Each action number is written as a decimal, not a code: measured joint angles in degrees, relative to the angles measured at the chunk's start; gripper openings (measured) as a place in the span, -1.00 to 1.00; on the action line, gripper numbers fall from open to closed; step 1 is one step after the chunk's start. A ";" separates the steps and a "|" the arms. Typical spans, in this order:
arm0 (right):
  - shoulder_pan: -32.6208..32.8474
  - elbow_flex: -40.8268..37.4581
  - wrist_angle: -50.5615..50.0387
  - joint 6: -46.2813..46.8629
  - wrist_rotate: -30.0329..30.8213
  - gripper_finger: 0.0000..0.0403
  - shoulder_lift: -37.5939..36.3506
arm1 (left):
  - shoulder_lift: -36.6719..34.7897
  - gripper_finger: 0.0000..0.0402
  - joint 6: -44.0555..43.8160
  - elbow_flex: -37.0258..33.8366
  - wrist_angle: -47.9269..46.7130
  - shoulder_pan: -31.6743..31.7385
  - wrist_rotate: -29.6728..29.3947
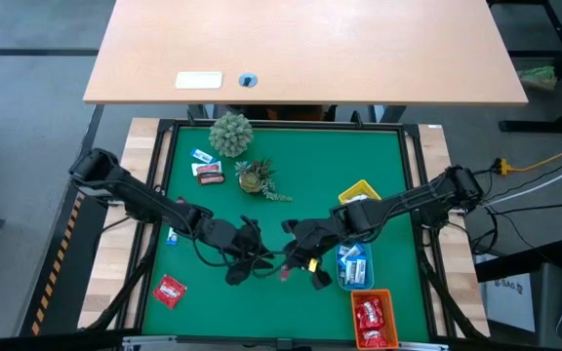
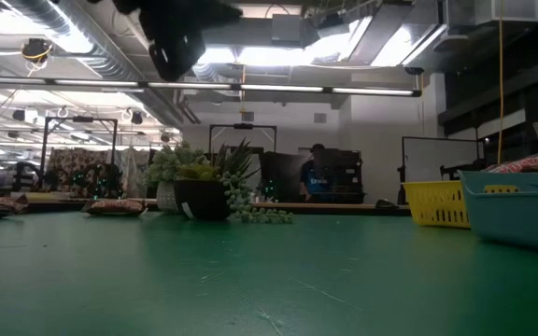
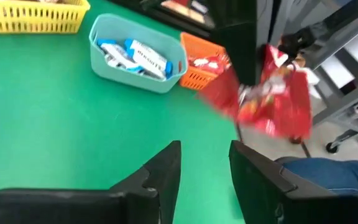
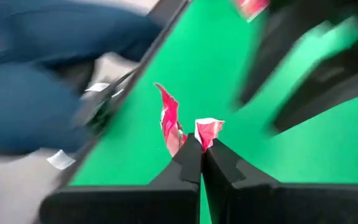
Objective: Sort candy
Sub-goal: Put the red candy into the orange bin
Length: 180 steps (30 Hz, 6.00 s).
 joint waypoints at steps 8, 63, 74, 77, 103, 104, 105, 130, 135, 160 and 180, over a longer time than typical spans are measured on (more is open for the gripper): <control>4.84 0.00 -22.57 12.60 -8.42 -0.99 -0.02 | 3.65 -0.35 -0.42 0.00 -0.28 -0.23 0.00; 23.95 -0.02 -34.48 52.03 -3.29 -0.01 -0.04 | 3.66 -0.35 -10.97 0.00 -4.92 -7.52 12.45; 23.95 -0.02 -33.53 63.70 -3.23 -0.01 -0.04 | 3.66 -0.35 -10.93 0.00 -4.92 -7.52 12.44; 23.98 -0.29 -34.47 63.86 -3.03 -0.01 -0.04 | 3.66 -0.35 -10.69 0.00 -4.92 -7.52 12.41; 29.87 -0.96 -33.99 53.96 9.91 -0.01 3.11 | 3.66 -0.35 -10.47 0.00 -6.54 -7.52 11.28; 30.63 -0.96 -33.66 53.94 11.50 -0.01 3.24 | 3.66 -0.35 -10.47 0.00 -6.63 -7.52 11.28; 31.32 -0.96 -33.47 53.93 12.97 -0.01 3.65 | 3.66 -0.35 -10.47 0.00 -6.65 -7.52 11.28; 30.72 -0.92 -31.26 49.22 18.87 -0.01 8.25 | 3.66 -0.35 -10.47 0.00 -6.69 -7.48 9.94; 30.63 -0.92 -31.26 49.21 6.86 -0.01 8.28 | 3.66 -0.35 -10.46 0.00 -6.68 -7.48 9.94; 30.66 -0.92 -26.15 49.34 0.18 0.30 8.28 | 3.68 -0.35 -10.47 0.00 -6.67 -7.48 9.86; 25.48 -0.92 -35.53 46.61 3.93 0.75 8.28 | -4.12 -0.35 -23.44 -0.02 -27.18 -9.12 32.84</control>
